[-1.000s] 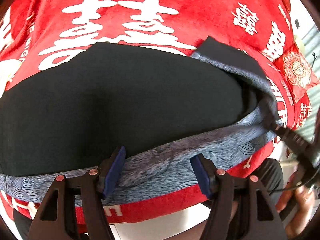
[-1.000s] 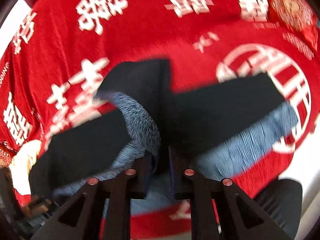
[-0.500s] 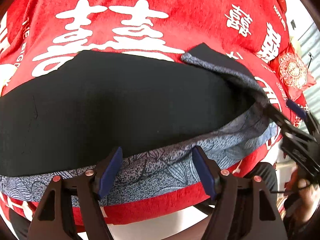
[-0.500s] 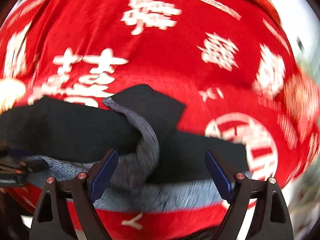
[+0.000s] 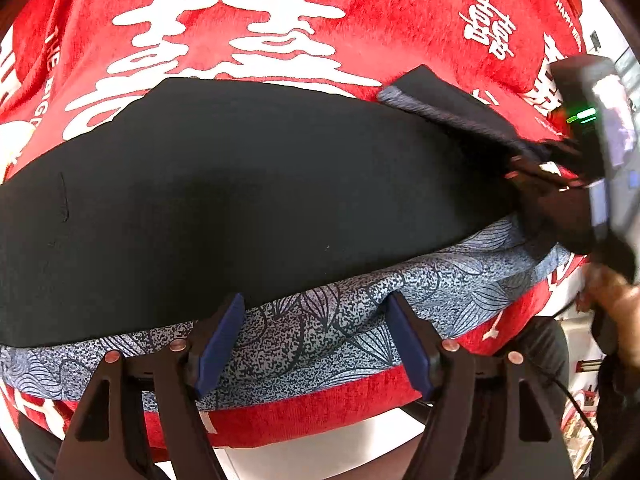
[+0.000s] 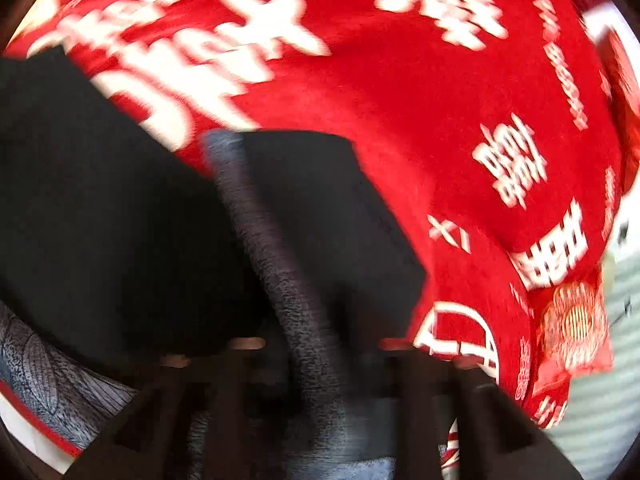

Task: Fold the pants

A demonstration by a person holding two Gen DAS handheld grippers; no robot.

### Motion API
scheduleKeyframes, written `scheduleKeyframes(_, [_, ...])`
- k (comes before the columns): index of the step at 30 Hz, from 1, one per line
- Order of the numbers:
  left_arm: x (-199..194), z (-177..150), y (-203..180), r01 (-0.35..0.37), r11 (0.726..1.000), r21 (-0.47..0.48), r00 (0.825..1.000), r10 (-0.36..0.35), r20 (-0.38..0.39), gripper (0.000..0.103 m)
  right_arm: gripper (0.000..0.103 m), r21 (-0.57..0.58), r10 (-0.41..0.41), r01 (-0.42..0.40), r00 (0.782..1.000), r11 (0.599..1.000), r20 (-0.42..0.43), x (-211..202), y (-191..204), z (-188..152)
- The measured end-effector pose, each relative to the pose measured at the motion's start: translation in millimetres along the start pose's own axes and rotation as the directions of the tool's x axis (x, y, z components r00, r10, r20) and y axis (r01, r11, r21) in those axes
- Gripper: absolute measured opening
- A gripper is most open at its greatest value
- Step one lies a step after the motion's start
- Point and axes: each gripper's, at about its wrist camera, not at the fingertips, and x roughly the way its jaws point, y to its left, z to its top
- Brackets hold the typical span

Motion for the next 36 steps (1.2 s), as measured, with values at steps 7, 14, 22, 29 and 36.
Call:
scheduleKeyframes(7, [-4.1, 0.6, -1.8, 0.017, 1.000, -0.015, 1.000, -0.017, -0.007, 0.076, 0.012, 0.458, 0.109, -0.171, 0.981, 0.872, 0.159, -50.6, -105.5, -76.8])
scheduleKeyframes(14, [-0.1, -3.0, -11.6, 0.003, 1.000, 0.029, 1.000, -0.002, -0.013, 0.076, 0.013, 0.646, 0.252, -0.294, 0.954, 0.704, 0.159, -14.5, -132.8, -156.3])
scheduleKeyframes(22, [2.8, -2.5, -14.8, -0.023, 0.999, 0.038, 0.999, 0.024, -0.021, 0.077, 0.097, 0.717, 0.326, -0.441, 0.895, 0.540, 0.305, 15.1, -154.9, -185.3])
scheduleKeyframes(29, [8.7, -1.5, -25.5, -0.074, 0.996, 0.046, 0.997, 0.075, -0.027, 0.081, 0.103, 0.748, 0.332, -0.601, 0.792, 0.281, 0.512, 35.8, -190.0, -207.6])
scheduleKeyframes(36, [8.9, -1.7, -27.4, -0.095, 0.995, 0.042, 0.995, 0.096, -0.028, 0.082, 0.060, 0.778, 0.392, -0.619, 0.746, 0.108, 0.539, 46.7, -203.2, -222.9])
